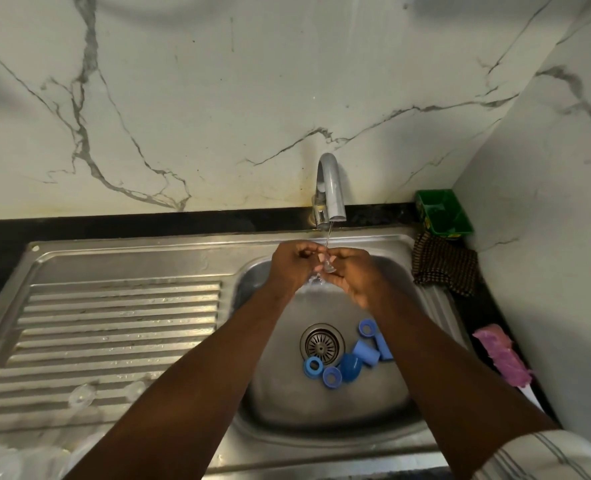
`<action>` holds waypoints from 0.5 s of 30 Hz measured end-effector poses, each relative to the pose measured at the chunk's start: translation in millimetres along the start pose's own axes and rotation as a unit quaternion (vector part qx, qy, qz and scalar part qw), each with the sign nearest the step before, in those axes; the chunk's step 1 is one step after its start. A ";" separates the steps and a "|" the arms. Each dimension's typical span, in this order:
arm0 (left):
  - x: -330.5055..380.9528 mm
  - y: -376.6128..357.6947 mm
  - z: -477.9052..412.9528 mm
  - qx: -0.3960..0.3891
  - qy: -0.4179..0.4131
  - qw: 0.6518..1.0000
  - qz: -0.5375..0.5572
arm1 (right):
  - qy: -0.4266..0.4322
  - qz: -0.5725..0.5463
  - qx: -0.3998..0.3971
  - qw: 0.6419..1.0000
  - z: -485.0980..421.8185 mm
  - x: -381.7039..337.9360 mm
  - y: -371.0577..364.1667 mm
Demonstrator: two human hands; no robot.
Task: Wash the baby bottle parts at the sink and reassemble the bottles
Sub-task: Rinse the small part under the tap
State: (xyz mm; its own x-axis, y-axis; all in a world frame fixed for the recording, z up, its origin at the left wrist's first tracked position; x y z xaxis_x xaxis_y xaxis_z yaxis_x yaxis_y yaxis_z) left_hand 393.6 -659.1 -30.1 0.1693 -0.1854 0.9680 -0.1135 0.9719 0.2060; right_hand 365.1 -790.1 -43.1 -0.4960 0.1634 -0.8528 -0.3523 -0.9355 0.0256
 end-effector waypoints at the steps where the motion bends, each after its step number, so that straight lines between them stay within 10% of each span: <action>1: 1.8 -0.8 -0.3 0.001 -0.011 1.000 -0.012 | 0.001 0.002 -0.007 1.000 1.3 0.1 -0.5; 15: 19.4 -2.8 -6.2 -0.007 -0.073 0.978 -0.193 | 0.016 0.034 -0.004 0.999 25.0 1.7 1.7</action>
State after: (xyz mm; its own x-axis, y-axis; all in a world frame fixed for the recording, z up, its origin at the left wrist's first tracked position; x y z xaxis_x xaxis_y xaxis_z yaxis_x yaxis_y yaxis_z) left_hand 403.3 -664.6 -12.8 0.0546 -0.5569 0.8288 -0.0551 0.8271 0.5594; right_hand 343.8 -783.6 -31.5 -0.4930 0.0894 -0.8654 -0.3122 -0.9466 0.0800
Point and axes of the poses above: each hand's wrist, its own z-axis away from the middle knuckle, its own y-axis out of the back of the hand, x = y × z, the point moved 7 cm from there along -z, towards the middle knuckle, and after that the axes turned 15 degrees about x, right-handed, at the moved point
